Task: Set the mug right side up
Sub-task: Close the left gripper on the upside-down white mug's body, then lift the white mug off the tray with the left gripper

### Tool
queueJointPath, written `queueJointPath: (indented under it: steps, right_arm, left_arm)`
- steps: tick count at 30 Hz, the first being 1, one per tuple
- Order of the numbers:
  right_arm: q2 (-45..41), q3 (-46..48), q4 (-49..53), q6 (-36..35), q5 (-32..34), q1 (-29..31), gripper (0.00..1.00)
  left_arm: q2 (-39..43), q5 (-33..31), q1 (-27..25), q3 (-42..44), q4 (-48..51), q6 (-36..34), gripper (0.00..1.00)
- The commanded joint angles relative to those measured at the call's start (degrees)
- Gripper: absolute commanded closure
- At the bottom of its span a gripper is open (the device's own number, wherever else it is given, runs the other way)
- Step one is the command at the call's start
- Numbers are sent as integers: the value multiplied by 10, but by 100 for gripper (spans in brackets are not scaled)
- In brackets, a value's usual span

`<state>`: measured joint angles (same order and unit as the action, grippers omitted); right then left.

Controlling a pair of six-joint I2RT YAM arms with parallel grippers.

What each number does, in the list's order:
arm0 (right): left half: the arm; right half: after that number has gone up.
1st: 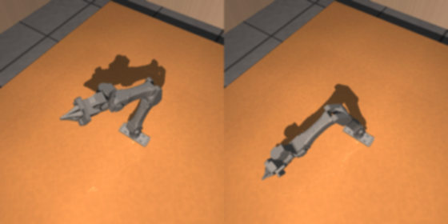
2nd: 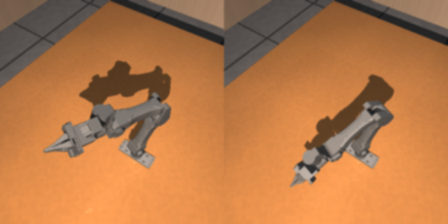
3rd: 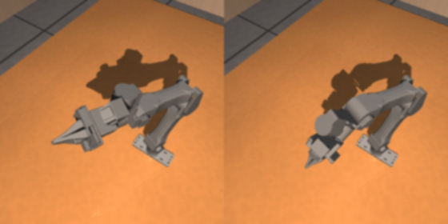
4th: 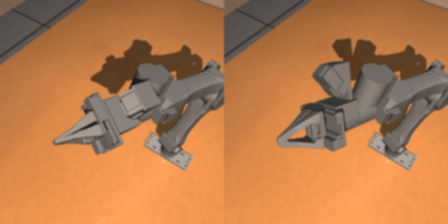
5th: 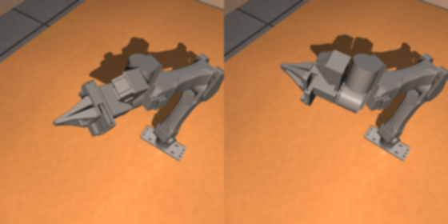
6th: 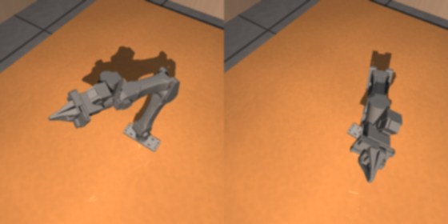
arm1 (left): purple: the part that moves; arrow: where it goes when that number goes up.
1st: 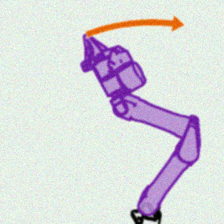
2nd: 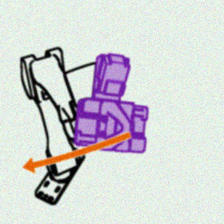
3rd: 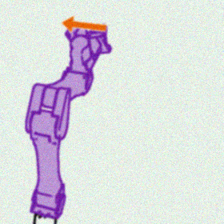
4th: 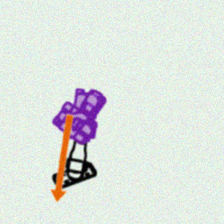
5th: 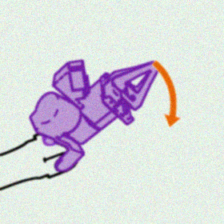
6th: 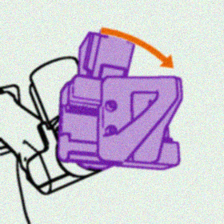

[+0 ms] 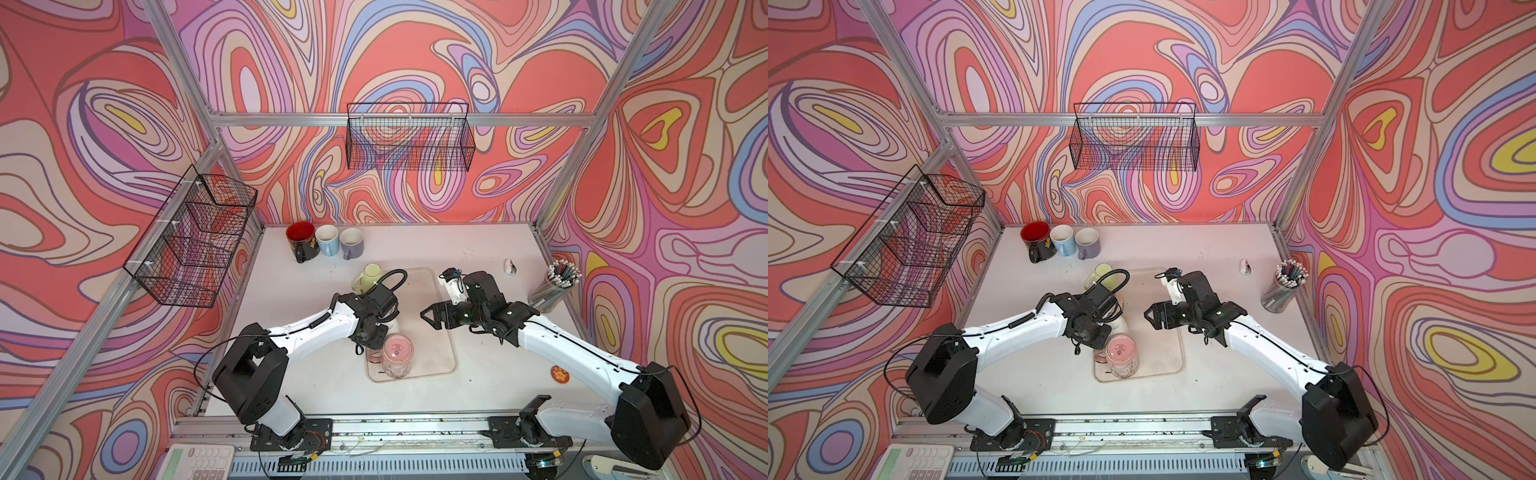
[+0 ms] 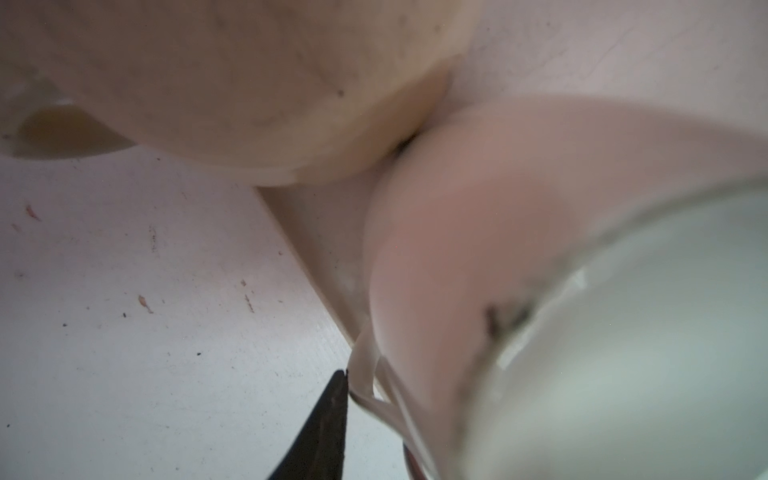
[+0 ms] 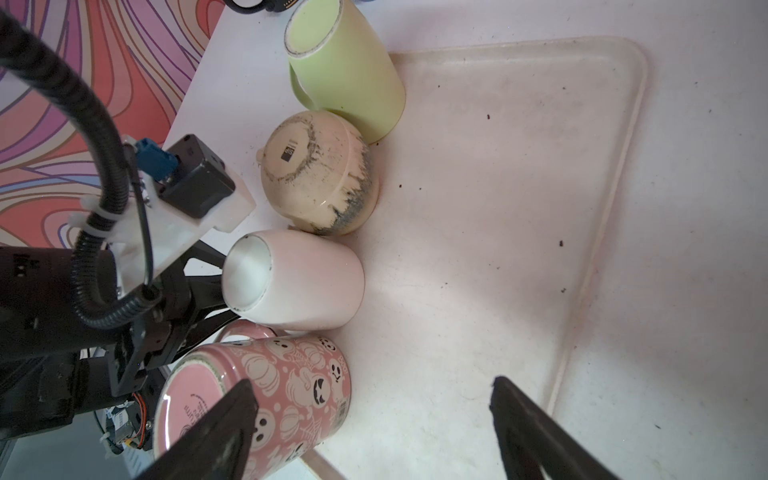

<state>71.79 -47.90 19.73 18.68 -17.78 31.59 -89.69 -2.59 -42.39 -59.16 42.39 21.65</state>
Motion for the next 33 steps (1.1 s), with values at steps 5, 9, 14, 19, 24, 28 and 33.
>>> queueJointPath:
  steps: [5, 9, 14, 19, 24, 28, 33]
  right_arm:
    - [4, 1, -14, -11, 10, 1, 10]
    - [5, 3, -14, -12, 13, 1, 11]
    - [5, 5, -14, -12, 15, 2, 11]
    - [6, 5, -13, -12, 16, 1, 11]
    - [7, 4, -13, -10, 16, 1, 11]
    - [7, 3, -11, -9, 16, 1, 11]
    - [9, 4, -13, -10, 16, 0, 11]
  left_arm:
    - [-15, 3, 0, -26, -8, -9, 77]
    - [-19, 12, -1, -30, -12, -8, 81]
    - [-25, 15, -1, -29, -19, -8, 82]
    - [-29, 14, -4, -36, -21, -7, 71]
    - [-27, 6, -8, -42, -23, -9, 73]
    - [-26, 7, -10, -45, -24, -13, 72]
    - [-17, 20, -11, -38, -45, -43, 69]
